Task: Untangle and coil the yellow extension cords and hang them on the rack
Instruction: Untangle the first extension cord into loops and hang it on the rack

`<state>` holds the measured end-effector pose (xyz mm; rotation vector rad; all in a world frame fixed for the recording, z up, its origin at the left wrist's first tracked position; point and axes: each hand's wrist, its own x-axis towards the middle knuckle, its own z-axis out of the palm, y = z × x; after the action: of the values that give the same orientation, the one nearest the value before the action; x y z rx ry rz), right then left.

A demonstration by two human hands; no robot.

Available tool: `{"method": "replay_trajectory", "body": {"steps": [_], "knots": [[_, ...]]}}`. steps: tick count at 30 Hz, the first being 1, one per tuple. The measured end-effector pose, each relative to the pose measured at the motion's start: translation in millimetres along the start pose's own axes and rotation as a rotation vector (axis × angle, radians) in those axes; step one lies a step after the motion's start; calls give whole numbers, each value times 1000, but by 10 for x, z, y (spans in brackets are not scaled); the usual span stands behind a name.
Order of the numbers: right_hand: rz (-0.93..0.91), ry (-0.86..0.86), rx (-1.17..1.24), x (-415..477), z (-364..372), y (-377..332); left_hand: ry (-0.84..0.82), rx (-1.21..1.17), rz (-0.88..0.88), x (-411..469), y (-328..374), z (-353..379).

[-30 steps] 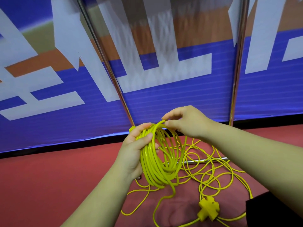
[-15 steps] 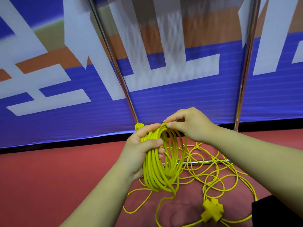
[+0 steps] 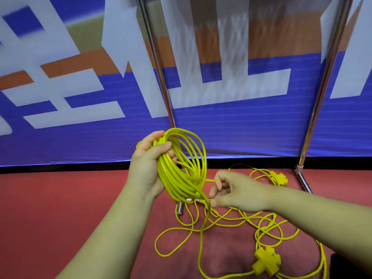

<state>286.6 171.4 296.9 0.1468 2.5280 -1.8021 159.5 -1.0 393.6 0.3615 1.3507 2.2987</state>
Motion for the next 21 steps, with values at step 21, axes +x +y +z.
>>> {"method": "replay_trajectory", "body": {"steps": [21], "knots": [[170, -87, 82, 172, 115, 410, 71, -36, 35, 54, 223, -456]]}}
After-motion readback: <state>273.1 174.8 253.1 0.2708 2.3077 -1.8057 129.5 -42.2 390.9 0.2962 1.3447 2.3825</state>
